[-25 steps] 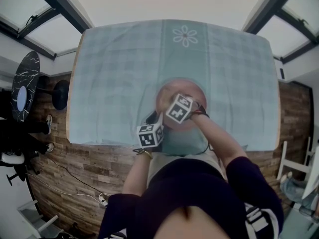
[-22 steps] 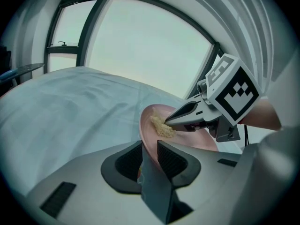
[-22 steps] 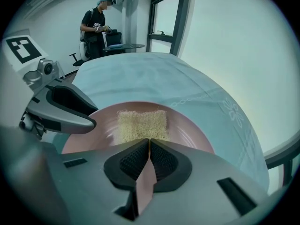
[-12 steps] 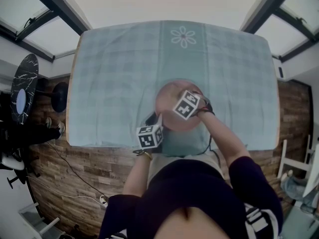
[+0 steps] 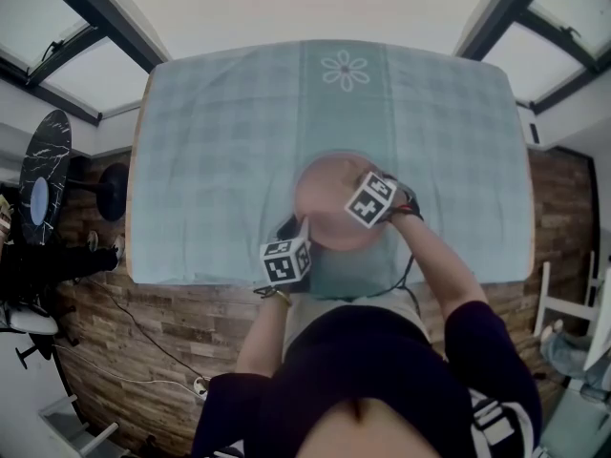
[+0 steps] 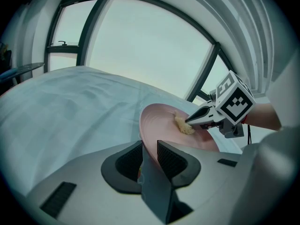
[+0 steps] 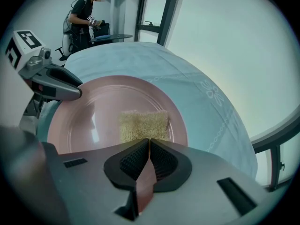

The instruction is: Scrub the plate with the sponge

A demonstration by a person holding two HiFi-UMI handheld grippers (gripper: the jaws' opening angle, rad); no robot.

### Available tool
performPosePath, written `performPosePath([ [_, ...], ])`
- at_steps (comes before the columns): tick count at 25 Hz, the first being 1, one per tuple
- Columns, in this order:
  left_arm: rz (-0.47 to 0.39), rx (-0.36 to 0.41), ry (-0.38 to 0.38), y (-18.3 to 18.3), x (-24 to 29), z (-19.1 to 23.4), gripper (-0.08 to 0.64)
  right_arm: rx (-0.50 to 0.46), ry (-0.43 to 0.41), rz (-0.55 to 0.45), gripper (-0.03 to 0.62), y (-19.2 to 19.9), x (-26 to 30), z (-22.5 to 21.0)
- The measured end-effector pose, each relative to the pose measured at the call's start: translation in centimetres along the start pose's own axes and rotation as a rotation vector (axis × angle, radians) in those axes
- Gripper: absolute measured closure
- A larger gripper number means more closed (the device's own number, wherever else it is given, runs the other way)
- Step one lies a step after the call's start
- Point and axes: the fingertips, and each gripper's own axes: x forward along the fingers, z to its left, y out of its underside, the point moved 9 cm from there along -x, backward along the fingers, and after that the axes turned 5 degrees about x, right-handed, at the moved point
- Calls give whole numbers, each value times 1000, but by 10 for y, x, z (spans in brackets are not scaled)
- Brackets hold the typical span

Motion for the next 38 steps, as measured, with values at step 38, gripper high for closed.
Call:
performPosePath([
  [38,-12,-39,0,5,1,-1,457,-77,-202,51,568,40,-30,76],
])
